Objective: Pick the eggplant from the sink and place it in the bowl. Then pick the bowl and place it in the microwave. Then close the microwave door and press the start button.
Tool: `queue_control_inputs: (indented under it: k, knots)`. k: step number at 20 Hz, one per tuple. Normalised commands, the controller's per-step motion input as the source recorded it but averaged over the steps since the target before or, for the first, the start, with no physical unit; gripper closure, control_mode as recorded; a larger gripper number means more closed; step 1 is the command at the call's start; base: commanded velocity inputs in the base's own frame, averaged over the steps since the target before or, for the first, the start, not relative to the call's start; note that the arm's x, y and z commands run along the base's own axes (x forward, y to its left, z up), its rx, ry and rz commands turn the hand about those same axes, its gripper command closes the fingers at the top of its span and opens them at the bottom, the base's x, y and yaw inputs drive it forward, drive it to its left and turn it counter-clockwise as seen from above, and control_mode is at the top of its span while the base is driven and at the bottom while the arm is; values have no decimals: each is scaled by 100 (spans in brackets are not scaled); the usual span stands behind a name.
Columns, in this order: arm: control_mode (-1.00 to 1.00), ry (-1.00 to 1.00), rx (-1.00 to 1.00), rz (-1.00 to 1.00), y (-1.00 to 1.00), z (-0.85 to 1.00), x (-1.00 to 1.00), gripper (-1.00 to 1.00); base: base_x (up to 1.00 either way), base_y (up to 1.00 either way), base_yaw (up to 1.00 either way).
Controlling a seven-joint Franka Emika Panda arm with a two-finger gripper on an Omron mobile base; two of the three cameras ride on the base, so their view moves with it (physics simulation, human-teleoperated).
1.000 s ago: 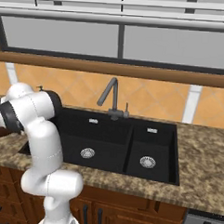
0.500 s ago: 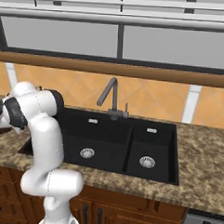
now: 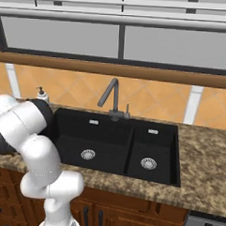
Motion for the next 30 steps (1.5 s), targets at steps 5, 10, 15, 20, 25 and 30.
queue_control_inputs:
  k: [5,10,15,20,25,30]
  knots:
    - [-100,-1,0,4,-86,89,-43,100,0,0,0]
    - [-100,0,0,2,-92,100,-29,100,0,0,0]
    - [-100,2,-2,1,-87,100,-5,100,0,0,0]
    - [-100,11,-1,0,-71,100,1,100,0,0,0]
    - [-100,12,1,-14,-67,97,0,100,0,0,0]
    - [-100,4,3,-30,-39,59,-10,100,0,0,0]
